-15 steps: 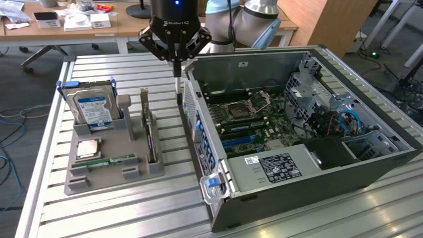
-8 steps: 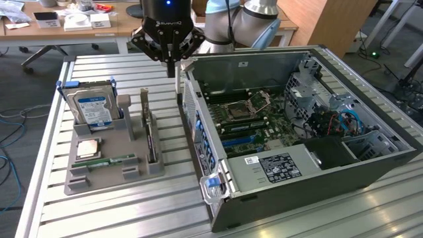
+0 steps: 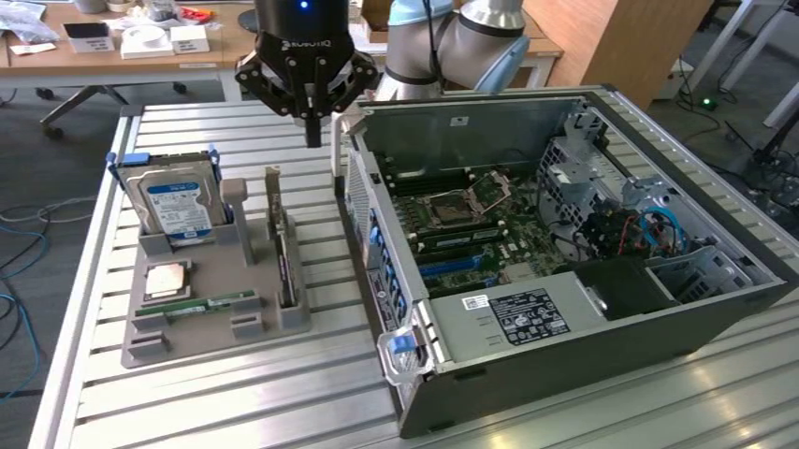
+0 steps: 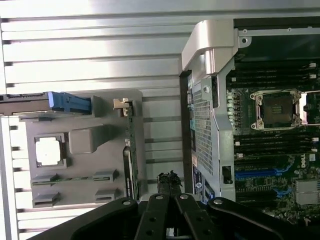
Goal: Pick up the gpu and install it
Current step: 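Reach for the gpu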
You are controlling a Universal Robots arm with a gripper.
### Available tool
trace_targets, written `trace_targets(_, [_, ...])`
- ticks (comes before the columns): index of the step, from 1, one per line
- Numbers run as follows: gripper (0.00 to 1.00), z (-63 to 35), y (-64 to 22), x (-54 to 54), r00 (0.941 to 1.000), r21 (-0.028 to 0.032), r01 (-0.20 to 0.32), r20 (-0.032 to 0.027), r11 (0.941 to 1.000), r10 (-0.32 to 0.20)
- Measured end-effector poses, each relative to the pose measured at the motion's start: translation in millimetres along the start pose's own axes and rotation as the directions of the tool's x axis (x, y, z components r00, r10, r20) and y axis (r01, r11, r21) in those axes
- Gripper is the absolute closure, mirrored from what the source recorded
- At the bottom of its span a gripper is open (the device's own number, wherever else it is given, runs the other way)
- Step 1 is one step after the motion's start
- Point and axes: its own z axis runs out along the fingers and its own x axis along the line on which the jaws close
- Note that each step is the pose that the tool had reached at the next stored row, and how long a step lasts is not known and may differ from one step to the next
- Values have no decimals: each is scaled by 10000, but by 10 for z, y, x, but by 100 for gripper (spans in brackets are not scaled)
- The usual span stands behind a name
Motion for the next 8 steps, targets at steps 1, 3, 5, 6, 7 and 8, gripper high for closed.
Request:
trace_targets(1, [89,0,-1,11,10000,0,0,0,10000,0])
trace_targets(3, [89,-1,-2,31,10000,0,0,0,10000,0])
trace_targets(5, [89,-2,-4,51,10000,0,0,0,10000,0])
trace_targets(6, [89,-2,-5,61,10000,0,1,1,10000,-1])
trace_targets(7, [89,-2,-5,72,10000,0,1,0,10000,-1])
trace_targets(8, [89,-3,-6,83,10000,0,1,1,10000,-1])
